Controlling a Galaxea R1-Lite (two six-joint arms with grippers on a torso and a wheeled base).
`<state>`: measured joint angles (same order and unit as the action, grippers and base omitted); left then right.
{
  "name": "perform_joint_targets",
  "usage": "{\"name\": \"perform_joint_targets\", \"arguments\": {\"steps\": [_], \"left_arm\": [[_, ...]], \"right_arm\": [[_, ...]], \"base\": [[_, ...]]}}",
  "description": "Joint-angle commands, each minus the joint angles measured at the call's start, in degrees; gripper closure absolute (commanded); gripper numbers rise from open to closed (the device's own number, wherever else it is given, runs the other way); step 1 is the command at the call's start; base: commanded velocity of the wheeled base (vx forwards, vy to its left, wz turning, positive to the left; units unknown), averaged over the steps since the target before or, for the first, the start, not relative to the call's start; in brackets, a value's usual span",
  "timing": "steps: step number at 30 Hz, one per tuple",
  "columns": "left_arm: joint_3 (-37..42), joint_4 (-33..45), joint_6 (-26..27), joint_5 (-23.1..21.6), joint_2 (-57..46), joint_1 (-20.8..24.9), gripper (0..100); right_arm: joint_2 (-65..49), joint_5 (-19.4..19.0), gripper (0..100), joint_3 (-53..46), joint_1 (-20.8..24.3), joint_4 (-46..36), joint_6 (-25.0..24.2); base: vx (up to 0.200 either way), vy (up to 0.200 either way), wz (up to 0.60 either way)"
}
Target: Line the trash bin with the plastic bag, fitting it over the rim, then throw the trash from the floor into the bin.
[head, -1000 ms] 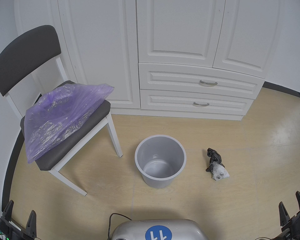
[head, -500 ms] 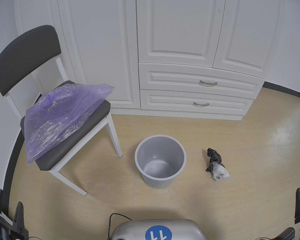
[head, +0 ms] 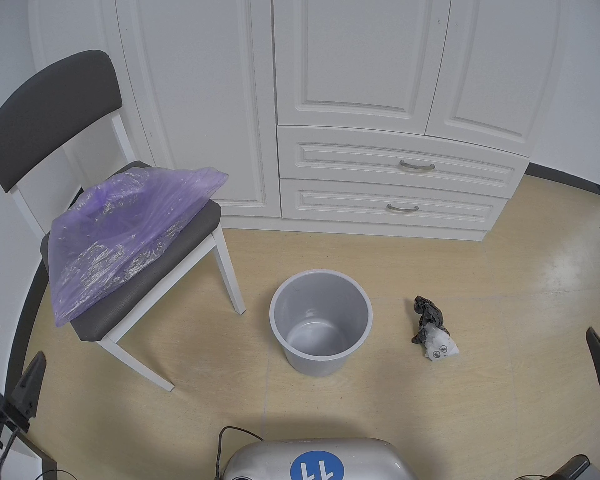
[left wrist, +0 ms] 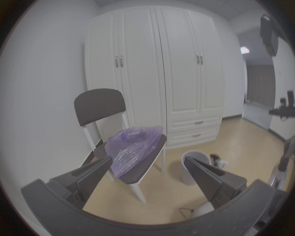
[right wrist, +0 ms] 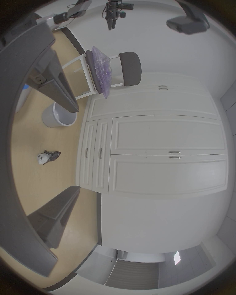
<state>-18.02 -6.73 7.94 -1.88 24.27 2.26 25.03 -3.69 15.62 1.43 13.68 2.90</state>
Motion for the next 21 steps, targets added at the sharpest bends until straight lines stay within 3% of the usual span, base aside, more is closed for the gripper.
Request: {"name": "perform_joint_targets", "arguments": {"steps": [1,2,4,5,6,7,8,13,17,21], "left_arm": [[-7.1,-1.7,15.7,4.4,25.7,0.1,0],[-7.1,-1.7,15.7,4.4,25.7,0.1,0],[-8.3,-2.1,15.4,4.3,28.2,0.1,0],[-8.5,-2.2,14.9,4.3,28.7,0.1,0],[-8.6,-2.2,12.3,4.3,30.0,0.0,0],[-8.6,-2.2,12.3,4.3,30.0,0.0,0],[-8.4,-2.5,7.0,4.3,31.4,0.0,0],[-6.9,-3.6,3.0,4.0,32.3,-1.3,0],[-7.3,-7.3,5.2,3.7,33.5,-6.2,0],[-7.3,-9.4,6.3,3.9,35.1,-7.1,0]], "right_arm": [[30.4,4.5,0,10.2,8.6,11.0,-2.1],[30.4,4.5,0,10.2,8.6,11.0,-2.1],[37.5,12.9,0,12.5,15.6,17.5,-2.5],[38.9,14.5,0,12.9,16.7,18.7,-2.5],[41.9,17.6,0,14.1,18.5,21.3,-2.5],[41.9,17.6,0,14.1,18.5,21.3,-2.5],[46.8,20.2,0,15.8,19.8,26.0,-2.5],[54.5,20.9,0,18.4,18.8,36.9,-3.9],[57.3,20.8,0,16.9,19.6,39.4,-5.7],[57.5,21.2,0,16.3,20.7,39.6,-5.7]], "base": [[0.0,0.0,0.0],[0.0,0.0,0.0],[0.0,0.0,0.0],[0.0,0.0,0.0],[0.0,0.0,0.0],[0.0,0.0,0.0],[0.0,0.0,0.0],[0.0,0.0,0.0],[0.0,0.0,0.0],[0.0,0.0,0.0]]}}
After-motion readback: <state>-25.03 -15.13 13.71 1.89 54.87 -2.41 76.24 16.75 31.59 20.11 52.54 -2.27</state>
